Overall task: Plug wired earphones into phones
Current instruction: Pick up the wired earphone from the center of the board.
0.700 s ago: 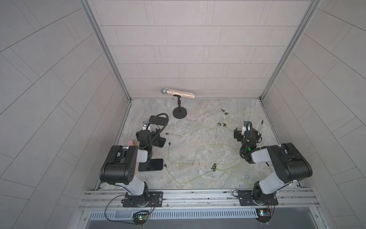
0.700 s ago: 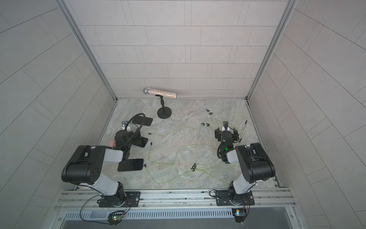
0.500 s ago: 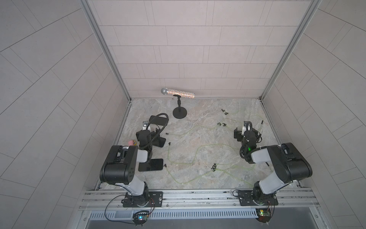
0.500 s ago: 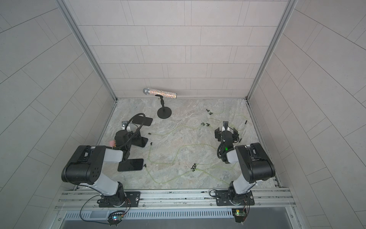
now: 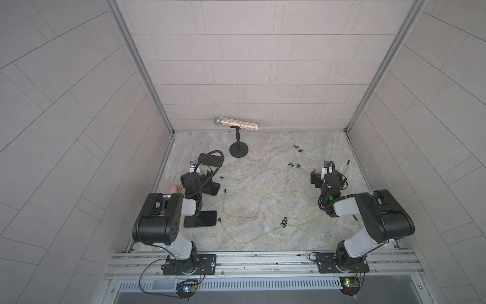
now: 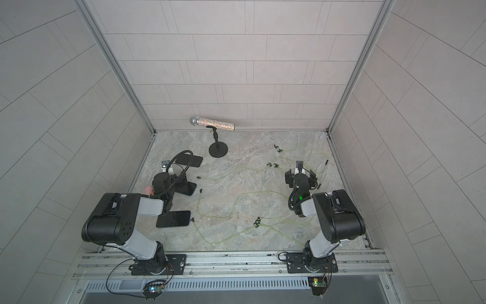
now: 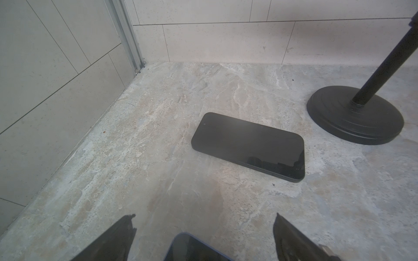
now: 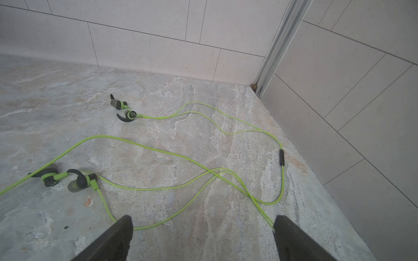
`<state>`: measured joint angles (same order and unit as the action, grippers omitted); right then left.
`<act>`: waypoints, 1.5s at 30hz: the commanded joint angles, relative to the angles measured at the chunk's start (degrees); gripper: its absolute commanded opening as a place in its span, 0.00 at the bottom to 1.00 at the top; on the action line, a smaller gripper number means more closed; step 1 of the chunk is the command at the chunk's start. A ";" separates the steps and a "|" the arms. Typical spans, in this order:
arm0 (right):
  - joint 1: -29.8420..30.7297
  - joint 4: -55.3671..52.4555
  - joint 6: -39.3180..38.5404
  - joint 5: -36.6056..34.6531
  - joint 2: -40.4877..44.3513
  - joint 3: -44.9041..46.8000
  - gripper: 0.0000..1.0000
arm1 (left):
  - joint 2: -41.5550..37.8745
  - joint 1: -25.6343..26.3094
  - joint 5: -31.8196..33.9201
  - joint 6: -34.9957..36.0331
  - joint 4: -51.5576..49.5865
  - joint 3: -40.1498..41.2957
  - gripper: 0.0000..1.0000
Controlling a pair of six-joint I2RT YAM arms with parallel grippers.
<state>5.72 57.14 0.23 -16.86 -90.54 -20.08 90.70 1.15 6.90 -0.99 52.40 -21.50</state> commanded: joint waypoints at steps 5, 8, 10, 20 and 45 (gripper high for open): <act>0.20 1.62 -0.30 -1.21 0.41 0.58 1.00 | -0.23 0.33 -0.31 0.59 0.32 -0.94 1.00; 2.39 1.95 -2.54 -2.87 7.43 3.89 1.00 | -5.14 1.09 0.71 1.23 2.98 2.29 1.00; 5.50 -3.40 -5.07 -5.38 15.93 4.49 1.00 | -13.51 2.39 1.68 2.43 -2.42 2.91 1.00; 3.61 -63.04 24.92 0.67 47.43 -12.11 0.95 | -40.77 1.61 4.49 -49.58 -20.91 6.66 1.00; 54.91 -60.82 44.33 22.45 7.48 -32.85 0.64 | -46.64 -2.71 -6.72 -60.42 -103.85 -16.86 1.00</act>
<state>57.69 -6.39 43.70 3.55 -78.56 -49.21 44.40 -1.37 -0.62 -58.94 -47.46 -39.22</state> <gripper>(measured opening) 0.653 0.995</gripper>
